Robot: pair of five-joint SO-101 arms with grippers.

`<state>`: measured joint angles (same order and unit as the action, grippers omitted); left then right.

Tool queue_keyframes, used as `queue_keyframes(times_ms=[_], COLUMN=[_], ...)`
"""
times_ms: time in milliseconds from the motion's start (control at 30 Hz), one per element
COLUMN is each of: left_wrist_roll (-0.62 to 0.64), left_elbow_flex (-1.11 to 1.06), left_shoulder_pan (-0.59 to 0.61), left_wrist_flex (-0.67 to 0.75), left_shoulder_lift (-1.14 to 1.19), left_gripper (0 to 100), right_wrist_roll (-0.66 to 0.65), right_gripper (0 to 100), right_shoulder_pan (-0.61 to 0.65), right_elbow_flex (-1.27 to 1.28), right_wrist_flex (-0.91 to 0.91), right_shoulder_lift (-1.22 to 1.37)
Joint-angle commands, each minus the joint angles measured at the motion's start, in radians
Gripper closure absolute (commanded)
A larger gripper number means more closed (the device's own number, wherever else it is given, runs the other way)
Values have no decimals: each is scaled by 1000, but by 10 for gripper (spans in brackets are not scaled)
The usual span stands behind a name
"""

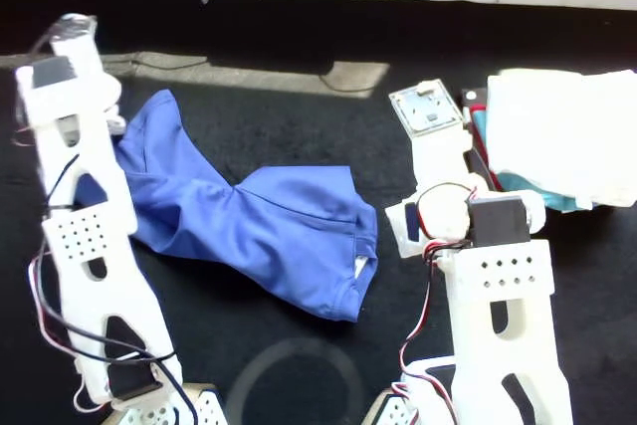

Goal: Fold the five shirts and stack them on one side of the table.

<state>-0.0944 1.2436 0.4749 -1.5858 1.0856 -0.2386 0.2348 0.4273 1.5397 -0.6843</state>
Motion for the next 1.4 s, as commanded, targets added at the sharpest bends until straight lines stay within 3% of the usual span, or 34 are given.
queue_keyframes(times_ms=[0, 167, 300, 433, 500, 667, 1267, 1367], left_wrist_roll=[5, -3, -87, -98, -115, -115, -112, -112], left_elbow_flex=[170, 234, 199, 208, 208, 208, 73, 77], left_shoulder_pan=[51, 174, 266, 329, 344, 343, 277, 275], left_wrist_flex=[-123, -181, -181, -137, -110, -74, 44, 44], left_shoulder_lift=[-58, -56, -30, 28, 53, 87, 91, 91], left_gripper=[991, 991, 988, 980, 931, 806, 809, 893], right_wrist_roll=[-2, -2, -2, -2, -2, -2, -2, -2], right_gripper=[797, 797, 797, 797, 797, 797, 797, 797], right_shoulder_pan=[4, 4, 4, 4, 4, 5, 5, 5], right_elbow_flex=[1, 1, 1, 1, 1, 1, 1, 1], right_wrist_flex=[-7, -7, -7, -12, -13, -8, -5, -5], right_shoulder_lift=[-24, -24, -25, -24, -24, -24, -31, -31])
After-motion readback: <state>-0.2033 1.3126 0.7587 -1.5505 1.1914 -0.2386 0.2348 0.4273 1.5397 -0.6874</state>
